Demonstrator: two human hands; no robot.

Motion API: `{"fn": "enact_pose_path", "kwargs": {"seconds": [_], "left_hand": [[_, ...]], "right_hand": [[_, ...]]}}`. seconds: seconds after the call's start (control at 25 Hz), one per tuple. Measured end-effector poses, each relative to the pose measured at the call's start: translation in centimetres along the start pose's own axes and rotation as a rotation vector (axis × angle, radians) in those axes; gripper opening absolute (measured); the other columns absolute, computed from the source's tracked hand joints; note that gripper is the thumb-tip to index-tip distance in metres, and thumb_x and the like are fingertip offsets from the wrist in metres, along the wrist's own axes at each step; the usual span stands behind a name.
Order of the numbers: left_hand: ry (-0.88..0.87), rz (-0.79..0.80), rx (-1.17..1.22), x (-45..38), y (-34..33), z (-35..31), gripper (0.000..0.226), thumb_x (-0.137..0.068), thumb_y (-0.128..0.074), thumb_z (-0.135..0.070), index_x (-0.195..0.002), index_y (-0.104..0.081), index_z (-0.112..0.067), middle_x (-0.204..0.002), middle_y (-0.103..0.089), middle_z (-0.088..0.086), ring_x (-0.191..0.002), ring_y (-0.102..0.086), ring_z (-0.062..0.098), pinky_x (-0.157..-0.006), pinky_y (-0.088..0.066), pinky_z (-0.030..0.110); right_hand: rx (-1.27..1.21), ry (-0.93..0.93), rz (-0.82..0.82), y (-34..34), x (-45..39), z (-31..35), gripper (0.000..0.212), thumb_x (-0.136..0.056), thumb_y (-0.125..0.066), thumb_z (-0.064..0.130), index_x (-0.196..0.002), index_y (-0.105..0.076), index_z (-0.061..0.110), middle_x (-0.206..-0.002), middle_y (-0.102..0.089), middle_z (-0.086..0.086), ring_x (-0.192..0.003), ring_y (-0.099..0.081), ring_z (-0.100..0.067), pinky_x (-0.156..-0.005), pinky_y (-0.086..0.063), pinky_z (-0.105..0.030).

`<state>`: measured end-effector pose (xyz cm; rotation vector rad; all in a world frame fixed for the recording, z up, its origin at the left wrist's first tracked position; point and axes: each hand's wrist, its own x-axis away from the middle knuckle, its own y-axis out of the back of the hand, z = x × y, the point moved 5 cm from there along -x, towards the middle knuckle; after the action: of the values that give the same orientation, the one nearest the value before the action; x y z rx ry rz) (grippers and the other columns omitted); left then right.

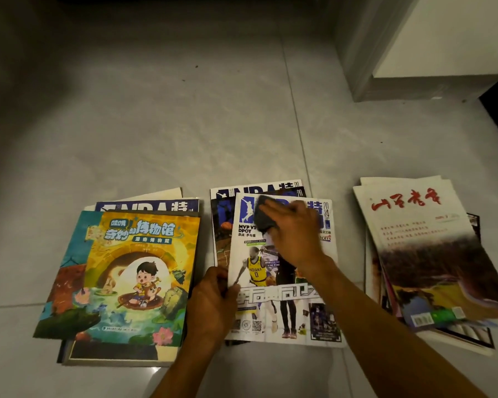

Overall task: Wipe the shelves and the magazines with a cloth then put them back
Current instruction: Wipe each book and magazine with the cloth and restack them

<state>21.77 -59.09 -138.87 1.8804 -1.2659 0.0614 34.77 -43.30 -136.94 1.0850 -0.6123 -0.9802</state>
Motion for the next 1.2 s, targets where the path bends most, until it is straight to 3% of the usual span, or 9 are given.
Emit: {"fn": "enact_pose_path", "kwargs": {"seconds": [0.08,0.16,0.24,0.44,0.6,0.8,1.0,1.12,1.2], "left_hand": [[0.006,0.015,0.013,0.0,0.0,-0.3,0.022,-0.088,-0.067,-0.025,-0.1,-0.05,-0.03,-0.1,-0.068,-0.004,-0.084,-0.063,0.011,-0.067,-0.05,0.02],[-0.001,0.019,0.002,0.0,0.1,-0.3,0.021,-0.087,-0.067,-0.025,-0.098,-0.05,-0.03,-0.099,-0.069,-0.005,-0.086,-0.065,0.012,-0.07,-0.053,0.024],[0.003,0.006,0.001,0.0,0.3,-0.3,0.02,-0.087,-0.067,-0.026,-0.097,-0.051,-0.03,-0.096,-0.068,-0.006,-0.086,-0.066,0.013,-0.074,-0.056,0.029],[-0.021,-0.014,-0.017,-0.1,0.5,-0.6,0.018,-0.087,-0.066,-0.027,-0.099,-0.052,-0.028,-0.088,-0.064,-0.01,-0.086,-0.065,0.013,-0.073,-0.053,0.025],[-0.028,0.003,-0.061,0.0,0.4,-0.8,0.023,-0.088,-0.065,-0.028,-0.108,-0.053,-0.025,-0.108,-0.068,-0.003,-0.098,-0.066,0.017,-0.077,-0.053,0.026],[-0.029,0.008,-0.106,-0.4,0.4,-0.9,0.026,-0.088,-0.065,-0.032,-0.109,-0.053,-0.023,-0.11,-0.067,0.0,-0.099,-0.066,0.019,-0.081,-0.054,0.032],[-0.031,0.029,-0.103,-0.4,-0.2,-0.9,0.024,-0.089,-0.064,-0.033,-0.107,-0.05,-0.024,-0.107,-0.068,-0.002,-0.096,-0.066,0.017,-0.079,-0.056,0.031],[-0.018,0.038,-0.087,-0.4,-0.1,-0.7,0.025,-0.089,-0.063,-0.034,-0.108,-0.05,-0.026,-0.108,-0.068,-0.003,-0.096,-0.066,0.016,-0.078,-0.055,0.03],[-0.023,0.043,-0.093,-0.4,-0.3,-0.7,0.027,-0.089,-0.062,-0.035,-0.11,-0.049,-0.027,-0.11,-0.067,-0.004,-0.097,-0.066,0.016,-0.079,-0.055,0.03]], "right_hand": [[0.046,0.241,0.142,-1.0,-2.6,3.0,0.055,-0.089,-0.06,0.023,-0.14,-0.043,0.037,-0.145,-0.046,0.012,-0.122,-0.039,-0.022,-0.099,-0.025,-0.038],[0.065,0.219,0.203,-0.9,-5.2,1.8,0.055,-0.09,-0.059,0.025,-0.14,-0.042,0.04,-0.145,-0.045,0.014,-0.122,-0.039,-0.02,-0.098,-0.025,-0.037],[0.032,0.111,0.146,-0.7,-4.2,1.3,0.056,-0.09,-0.06,0.025,-0.141,-0.042,0.038,-0.147,-0.043,0.013,-0.125,-0.037,-0.022,-0.1,-0.024,-0.037],[-0.068,0.372,0.133,-2.1,1.4,3.5,0.06,-0.085,-0.066,0.026,-0.14,-0.045,0.035,-0.144,-0.047,0.012,-0.121,-0.039,-0.022,-0.097,-0.026,-0.036],[-0.053,-0.061,0.023,-1.1,-3.8,0.1,0.056,-0.089,-0.062,0.024,-0.141,-0.044,0.034,-0.142,-0.05,0.008,-0.123,-0.039,-0.023,-0.098,-0.026,-0.036],[0.005,0.263,0.076,-1.6,2.9,-1.0,0.067,-0.08,-0.072,0.028,-0.141,-0.043,0.035,-0.143,-0.049,0.007,-0.12,-0.042,-0.025,-0.098,-0.031,-0.043],[0.001,-0.207,-0.023,0.3,-2.2,-8.8,0.06,-0.088,-0.064,0.025,-0.143,-0.041,0.032,-0.136,-0.055,0.0,-0.118,-0.043,-0.029,-0.095,-0.03,-0.041],[-0.032,-0.143,-0.027,-0.6,2.4,-5.4,0.067,-0.083,-0.069,0.022,-0.143,-0.04,0.032,-0.142,-0.048,-0.002,-0.123,-0.039,-0.031,-0.1,-0.029,-0.046],[-0.007,0.05,-0.007,-0.8,6.2,-2.3,0.068,-0.079,-0.071,0.027,-0.14,-0.042,0.033,-0.141,-0.05,0.001,-0.12,-0.042,-0.028,-0.097,-0.035,-0.047]]}}
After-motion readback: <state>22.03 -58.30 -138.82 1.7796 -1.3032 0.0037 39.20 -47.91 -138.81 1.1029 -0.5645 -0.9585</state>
